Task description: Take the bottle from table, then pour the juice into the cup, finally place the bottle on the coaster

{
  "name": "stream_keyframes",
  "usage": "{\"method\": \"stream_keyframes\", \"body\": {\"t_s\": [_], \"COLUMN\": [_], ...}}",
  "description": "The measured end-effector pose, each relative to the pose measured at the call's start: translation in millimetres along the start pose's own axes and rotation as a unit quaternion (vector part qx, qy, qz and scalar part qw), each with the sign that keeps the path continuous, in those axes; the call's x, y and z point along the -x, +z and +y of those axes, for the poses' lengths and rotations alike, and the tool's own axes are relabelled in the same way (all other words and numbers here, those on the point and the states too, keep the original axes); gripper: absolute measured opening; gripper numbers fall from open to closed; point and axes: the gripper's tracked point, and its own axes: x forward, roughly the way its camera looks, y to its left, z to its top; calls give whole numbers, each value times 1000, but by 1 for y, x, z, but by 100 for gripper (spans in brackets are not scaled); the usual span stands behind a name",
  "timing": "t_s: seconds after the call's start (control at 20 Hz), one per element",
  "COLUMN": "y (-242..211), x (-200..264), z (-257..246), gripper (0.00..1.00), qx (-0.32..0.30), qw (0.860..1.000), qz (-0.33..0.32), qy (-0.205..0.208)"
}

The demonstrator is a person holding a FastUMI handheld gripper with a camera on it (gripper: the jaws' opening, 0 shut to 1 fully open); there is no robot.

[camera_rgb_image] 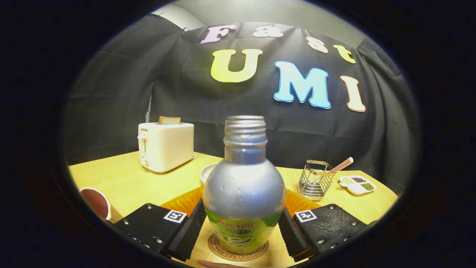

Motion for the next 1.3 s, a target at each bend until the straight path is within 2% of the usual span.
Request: {"method": "stream_keyframes", "body": {"t_s": [0.35, 0.5, 0.65, 0.95, 1.15, 1.3], "y": [76, 119, 159, 208, 216, 226], "x": [34, 53, 76, 124, 144, 152], "z": [-13, -30, -57, -112, -130, -143], "gripper": [91, 98, 98, 98, 98, 98], "qx": [-23, -34, -44, -32, -52, -43], "qw": [997, 994, 992, 993, 994, 995], "qz": [-67, -98, -114, -87, -65, -66], "qy": [-11, -17, -34, -78, -74, -69]}}
